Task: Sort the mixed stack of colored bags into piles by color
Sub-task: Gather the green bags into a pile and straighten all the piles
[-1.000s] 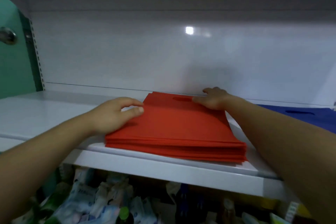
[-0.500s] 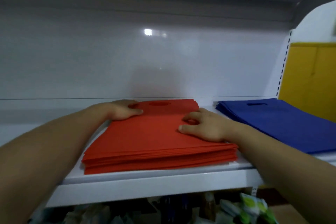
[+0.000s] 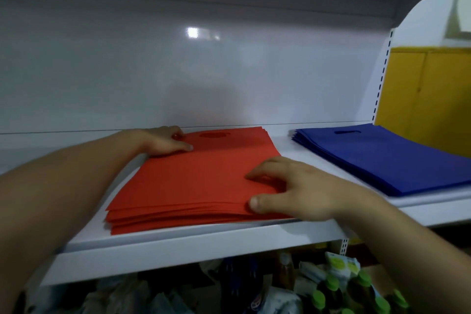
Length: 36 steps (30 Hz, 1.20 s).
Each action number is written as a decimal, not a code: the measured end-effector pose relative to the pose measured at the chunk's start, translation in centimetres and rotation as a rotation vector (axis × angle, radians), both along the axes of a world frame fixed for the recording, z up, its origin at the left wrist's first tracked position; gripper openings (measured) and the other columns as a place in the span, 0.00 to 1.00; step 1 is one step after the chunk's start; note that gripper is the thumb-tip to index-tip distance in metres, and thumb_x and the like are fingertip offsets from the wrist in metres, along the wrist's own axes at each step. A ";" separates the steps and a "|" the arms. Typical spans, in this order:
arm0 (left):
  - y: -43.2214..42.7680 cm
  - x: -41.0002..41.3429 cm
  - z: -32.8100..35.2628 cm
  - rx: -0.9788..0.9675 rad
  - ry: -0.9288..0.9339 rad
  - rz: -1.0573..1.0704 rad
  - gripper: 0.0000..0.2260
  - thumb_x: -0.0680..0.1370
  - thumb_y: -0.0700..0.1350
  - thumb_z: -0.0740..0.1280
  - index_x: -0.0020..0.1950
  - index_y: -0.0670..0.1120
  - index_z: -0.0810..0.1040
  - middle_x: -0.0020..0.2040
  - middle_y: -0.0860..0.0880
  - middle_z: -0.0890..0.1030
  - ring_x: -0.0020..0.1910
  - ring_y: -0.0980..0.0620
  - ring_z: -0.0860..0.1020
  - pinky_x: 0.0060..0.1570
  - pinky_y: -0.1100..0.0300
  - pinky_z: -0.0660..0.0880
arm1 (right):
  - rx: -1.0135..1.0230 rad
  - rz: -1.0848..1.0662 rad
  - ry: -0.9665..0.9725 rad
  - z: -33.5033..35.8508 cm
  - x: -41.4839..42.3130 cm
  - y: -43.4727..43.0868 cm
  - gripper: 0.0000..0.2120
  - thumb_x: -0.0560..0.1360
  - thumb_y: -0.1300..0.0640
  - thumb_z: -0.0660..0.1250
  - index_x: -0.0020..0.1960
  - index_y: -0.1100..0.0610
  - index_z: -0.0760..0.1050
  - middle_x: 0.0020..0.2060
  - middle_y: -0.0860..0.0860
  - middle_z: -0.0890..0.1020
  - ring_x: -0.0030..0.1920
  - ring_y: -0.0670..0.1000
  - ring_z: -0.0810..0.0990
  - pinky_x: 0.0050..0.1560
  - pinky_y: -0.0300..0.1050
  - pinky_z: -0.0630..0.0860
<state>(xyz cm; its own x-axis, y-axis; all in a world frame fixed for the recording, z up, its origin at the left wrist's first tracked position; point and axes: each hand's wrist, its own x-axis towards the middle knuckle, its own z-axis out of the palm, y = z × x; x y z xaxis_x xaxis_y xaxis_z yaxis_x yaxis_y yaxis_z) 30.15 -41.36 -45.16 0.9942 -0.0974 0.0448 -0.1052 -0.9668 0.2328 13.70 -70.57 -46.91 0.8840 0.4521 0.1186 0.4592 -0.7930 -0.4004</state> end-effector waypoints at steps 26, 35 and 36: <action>-0.5 2.4 -1.4 -0.502 -0.143 0.065 0.18 0.77 0.57 0.64 0.63 0.49 0.77 0.61 0.47 0.77 0.55 0.50 0.76 0.54 0.59 0.69 | -0.012 -0.049 -0.363 -3.6 -2.2 -2.0 0.46 0.61 0.20 0.39 0.71 0.39 0.65 0.66 0.35 0.64 0.67 0.37 0.61 0.69 0.37 0.62; -0.1 2.4 -1.4 -0.609 -0.230 0.166 0.16 0.75 0.55 0.67 0.55 0.45 0.78 0.53 0.46 0.79 0.50 0.47 0.77 0.52 0.55 0.74 | -0.069 -0.090 -0.300 -3.3 -2.2 -2.0 0.47 0.58 0.17 0.40 0.72 0.34 0.59 0.73 0.37 0.55 0.72 0.38 0.55 0.70 0.31 0.52; -0.2 2.3 -1.4 -0.631 -0.224 0.154 0.15 0.76 0.54 0.68 0.56 0.46 0.78 0.53 0.47 0.78 0.50 0.48 0.77 0.51 0.56 0.73 | -0.082 -0.110 -0.291 -3.3 -2.3 -2.0 0.49 0.55 0.16 0.37 0.72 0.33 0.57 0.74 0.38 0.53 0.73 0.39 0.53 0.70 0.33 0.52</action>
